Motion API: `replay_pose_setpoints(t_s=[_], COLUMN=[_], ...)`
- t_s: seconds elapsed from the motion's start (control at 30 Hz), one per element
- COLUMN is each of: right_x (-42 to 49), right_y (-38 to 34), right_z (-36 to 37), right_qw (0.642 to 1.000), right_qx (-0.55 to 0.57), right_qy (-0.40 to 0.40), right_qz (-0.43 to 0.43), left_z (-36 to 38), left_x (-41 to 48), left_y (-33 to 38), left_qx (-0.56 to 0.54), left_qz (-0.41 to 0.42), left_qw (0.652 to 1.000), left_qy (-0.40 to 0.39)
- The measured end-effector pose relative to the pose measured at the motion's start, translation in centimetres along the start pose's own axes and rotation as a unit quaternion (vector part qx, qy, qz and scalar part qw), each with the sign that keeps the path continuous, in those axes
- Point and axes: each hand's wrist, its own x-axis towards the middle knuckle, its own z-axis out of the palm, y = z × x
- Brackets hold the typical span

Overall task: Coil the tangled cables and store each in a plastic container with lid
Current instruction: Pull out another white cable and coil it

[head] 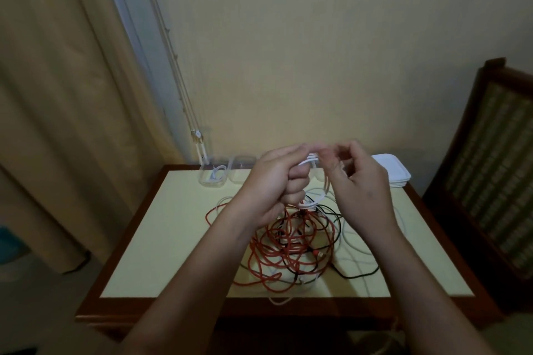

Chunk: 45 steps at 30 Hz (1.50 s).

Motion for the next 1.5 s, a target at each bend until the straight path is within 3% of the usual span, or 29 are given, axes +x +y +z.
replay_pose_setpoints(t_s=[0.13, 0.23, 0.5, 0.73, 0.93, 1.2, 1.5], right_x=[-0.3, -0.6, -0.3, 0.1, 0.2, 1.0, 1.0], right_y=[-0.8, -1.3, -1.7, -1.6, -1.7, 1.2, 3.9], right_z=[0.0, 0.0, 0.2, 0.6, 0.7, -2.5, -3.2], right_qw=[0.994, 0.985, 0.992, 0.996, 0.992, 0.987, 0.992], right_qx=[0.071, 0.122, 0.097, 0.057, 0.066, 0.007, 0.039], right_qy=[-0.077, -0.105, -0.074, -0.052, -0.092, -0.129, -0.061], right_qz=[0.043, 0.062, 0.047, 0.041, 0.054, 0.094, 0.106], left_z=[0.3, 0.5, 1.4, 1.0, -0.2, -4.1, -5.8], left_x=[-0.3, -0.2, 0.1, 0.0, -0.1, -0.2, -0.3], left_y=[0.5, 0.2, -0.8, 0.1, 0.8, 3.3, 4.4], left_qx=[-0.067, -0.063, 0.021, -0.099, -0.135, -0.257, -0.327], left_qz=[0.005, 0.022, 0.080, 0.035, 0.015, 0.055, 0.105], left_qw=[0.997, 0.998, 0.994, 0.994, 0.989, 0.960, 0.923], left_qy=[-0.024, 0.001, 0.078, 0.032, 0.058, 0.093, 0.173])
